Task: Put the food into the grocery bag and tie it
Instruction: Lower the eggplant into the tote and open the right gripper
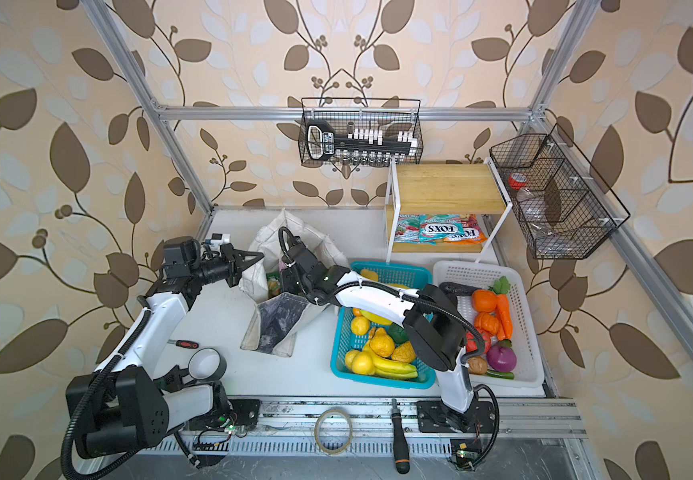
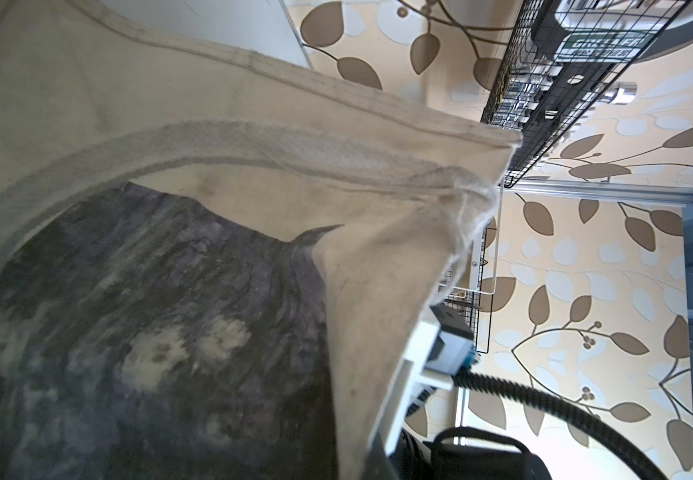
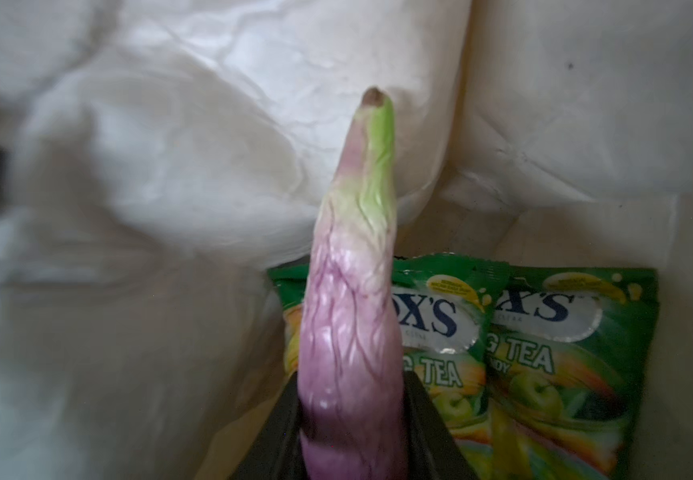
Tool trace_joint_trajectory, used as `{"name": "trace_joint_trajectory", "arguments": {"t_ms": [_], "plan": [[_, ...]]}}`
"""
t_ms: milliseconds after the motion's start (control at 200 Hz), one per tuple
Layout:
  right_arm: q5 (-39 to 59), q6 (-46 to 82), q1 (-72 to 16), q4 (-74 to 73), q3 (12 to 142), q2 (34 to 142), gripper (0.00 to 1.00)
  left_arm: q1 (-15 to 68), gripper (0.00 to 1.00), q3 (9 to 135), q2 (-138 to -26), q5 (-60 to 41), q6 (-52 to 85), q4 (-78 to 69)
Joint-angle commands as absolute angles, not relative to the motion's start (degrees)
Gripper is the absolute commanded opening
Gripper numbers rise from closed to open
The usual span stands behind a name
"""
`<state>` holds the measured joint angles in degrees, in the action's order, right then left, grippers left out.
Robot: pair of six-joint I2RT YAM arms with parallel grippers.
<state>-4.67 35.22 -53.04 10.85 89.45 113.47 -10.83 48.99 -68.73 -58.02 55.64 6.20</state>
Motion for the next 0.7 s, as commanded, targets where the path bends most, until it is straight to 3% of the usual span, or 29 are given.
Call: {"name": "trace_joint_trajectory", "arguments": {"t_ms": [0,240,550,635,695], "plan": [[-2.98,36.40,-51.90,11.67,89.34,115.44,0.23,-10.46,0.00,51.55,-66.45,-59.15,54.40,5.10],[-2.99,35.77,-50.89,13.87,88.92,117.09,0.39,-10.53,0.00,51.47,-66.58,-59.13,53.89,5.19],[-6.49,33.48,-50.99,18.03,89.04,109.36,0.79,-10.50,0.00,50.80,-66.98,-58.29,51.72,6.73],[-8.19,33.01,-51.15,19.00,88.77,105.35,0.98,-10.51,0.00,50.89,-66.80,-57.69,50.75,7.76],[-9.02,32.82,-51.18,20.04,89.07,102.61,1.00,-10.50,0.00,50.97,-66.62,-57.27,50.17,8.24]]}}
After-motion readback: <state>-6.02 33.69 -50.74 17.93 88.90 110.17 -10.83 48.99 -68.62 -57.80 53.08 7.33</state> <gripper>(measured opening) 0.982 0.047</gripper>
